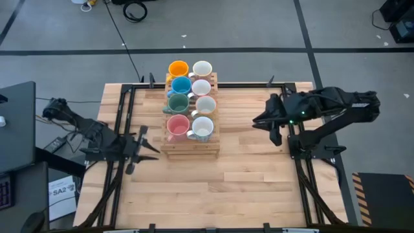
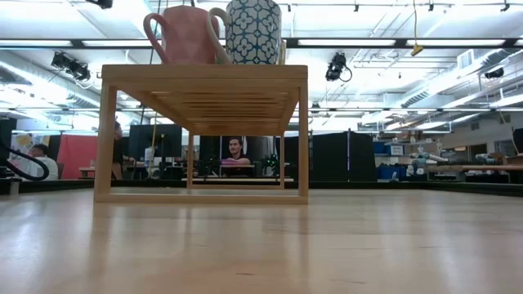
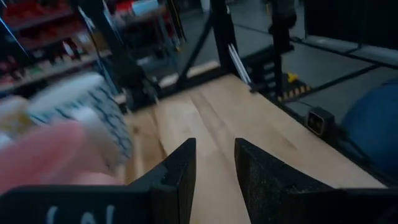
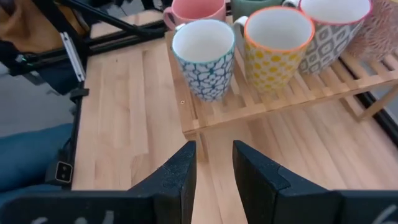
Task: Place coffee mugs
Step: Return to Home Position
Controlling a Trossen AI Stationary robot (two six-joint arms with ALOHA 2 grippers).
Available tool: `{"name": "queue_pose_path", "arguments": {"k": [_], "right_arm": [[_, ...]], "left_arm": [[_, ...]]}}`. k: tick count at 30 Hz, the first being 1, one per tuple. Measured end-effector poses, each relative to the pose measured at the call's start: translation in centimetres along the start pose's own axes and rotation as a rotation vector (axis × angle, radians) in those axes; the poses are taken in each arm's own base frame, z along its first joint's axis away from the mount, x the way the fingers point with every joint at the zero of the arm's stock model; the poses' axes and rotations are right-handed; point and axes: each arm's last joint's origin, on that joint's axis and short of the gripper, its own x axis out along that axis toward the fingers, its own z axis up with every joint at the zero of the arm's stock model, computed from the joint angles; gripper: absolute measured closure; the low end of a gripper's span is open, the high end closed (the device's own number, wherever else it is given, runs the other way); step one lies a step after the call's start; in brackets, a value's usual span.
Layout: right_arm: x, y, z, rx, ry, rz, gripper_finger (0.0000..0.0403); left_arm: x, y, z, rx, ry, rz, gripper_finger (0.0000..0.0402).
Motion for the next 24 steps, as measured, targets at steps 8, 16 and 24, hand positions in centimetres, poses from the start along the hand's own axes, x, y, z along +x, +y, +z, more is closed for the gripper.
{"name": "queue_pose_path", "arguments": {"k": [8,16,24], "right_arm": [[0.5,-1.8,-5.2,0.031,-0.118,0.096,0.0293],[-0.1,-3.6,-9.6,0.036,-0.228,0.136,0.0293],[-0.5,-4.9,-12.9,-0.02,-0.414,0.181,0.0293]], "left_arm": [[-2.5,2.3,-0.2,0.016,-0.053,0.043,0.0285],[-5.0,2.8,-1.1,-0.043,-0.095,0.082,0.0285],[-4.7,1.8,-5.4,-0.078,-0.172,0.101,0.0285]]}}
